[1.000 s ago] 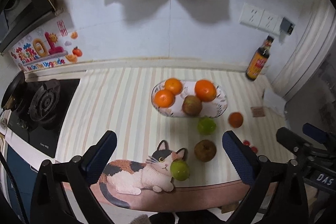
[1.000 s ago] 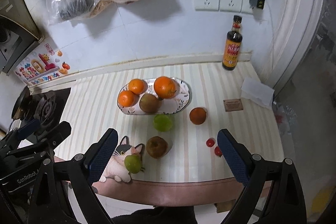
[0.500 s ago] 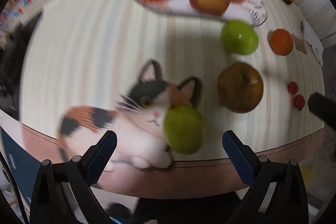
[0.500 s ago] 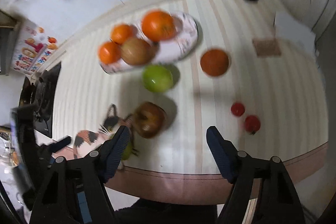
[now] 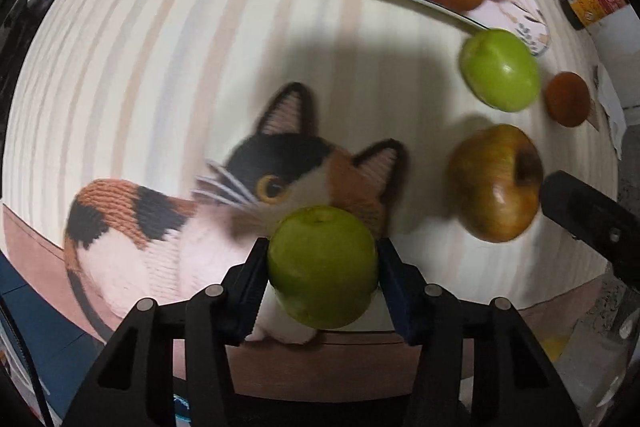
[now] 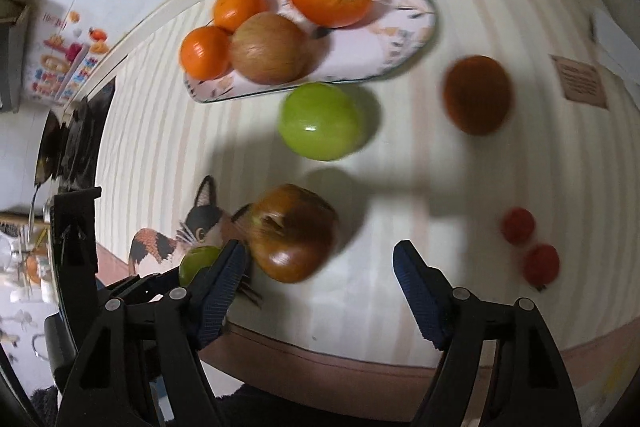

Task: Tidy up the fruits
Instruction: 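Grasp the green apple by the cat with the left tool while the right tool grasps the dark red apple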

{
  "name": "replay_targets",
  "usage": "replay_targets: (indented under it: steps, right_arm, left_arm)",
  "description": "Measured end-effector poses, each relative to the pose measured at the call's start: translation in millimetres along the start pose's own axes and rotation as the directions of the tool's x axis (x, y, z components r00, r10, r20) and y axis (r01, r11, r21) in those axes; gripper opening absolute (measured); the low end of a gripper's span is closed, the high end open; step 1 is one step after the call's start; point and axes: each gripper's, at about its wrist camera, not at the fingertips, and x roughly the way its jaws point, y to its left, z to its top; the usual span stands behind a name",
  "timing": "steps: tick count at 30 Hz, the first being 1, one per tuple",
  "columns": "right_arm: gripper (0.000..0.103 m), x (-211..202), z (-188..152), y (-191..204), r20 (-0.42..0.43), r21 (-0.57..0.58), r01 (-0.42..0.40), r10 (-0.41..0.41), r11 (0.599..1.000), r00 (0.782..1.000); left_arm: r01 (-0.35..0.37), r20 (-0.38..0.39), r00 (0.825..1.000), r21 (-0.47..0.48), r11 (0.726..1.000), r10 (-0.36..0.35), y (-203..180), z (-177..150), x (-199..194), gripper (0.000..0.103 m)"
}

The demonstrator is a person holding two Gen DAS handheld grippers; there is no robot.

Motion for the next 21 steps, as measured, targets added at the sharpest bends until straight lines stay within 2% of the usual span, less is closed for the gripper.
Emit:
replay_targets:
  steps: [7, 9, 16, 21]
  right_arm:
    - [0.079, 45, 16, 27, -0.088, -0.090, 0.063, -0.071, 0.994, 0.994]
    - [0.069, 47, 14, 29, -0.079, -0.109, 0.101, -0.110, 0.989, 0.991]
    - [0.069, 44, -17, 25, -0.166, -0.129, 0.110, -0.131, 0.985, 0.977]
    - [0.070, 50, -23, 13, -0.179, -0.046, 0.058, -0.066, 0.997, 0.982]
  left_arm:
    - [-0.057, 0.036, 0.998, -0.001, 0.998, 0.057, 16, 4, -5, 0.050]
    - [-0.059, 0.039, 0.998, -0.006, 0.998, 0.059, 17, 3, -5, 0.050]
    - [-0.062, 0.045, 0.997, 0.004, 0.998, 0.062, 22, 6, -5, 0.050]
    - [-0.082, 0.046, 0.996, 0.029, 0.996, 0.080, 7, 18, -4, 0.050]
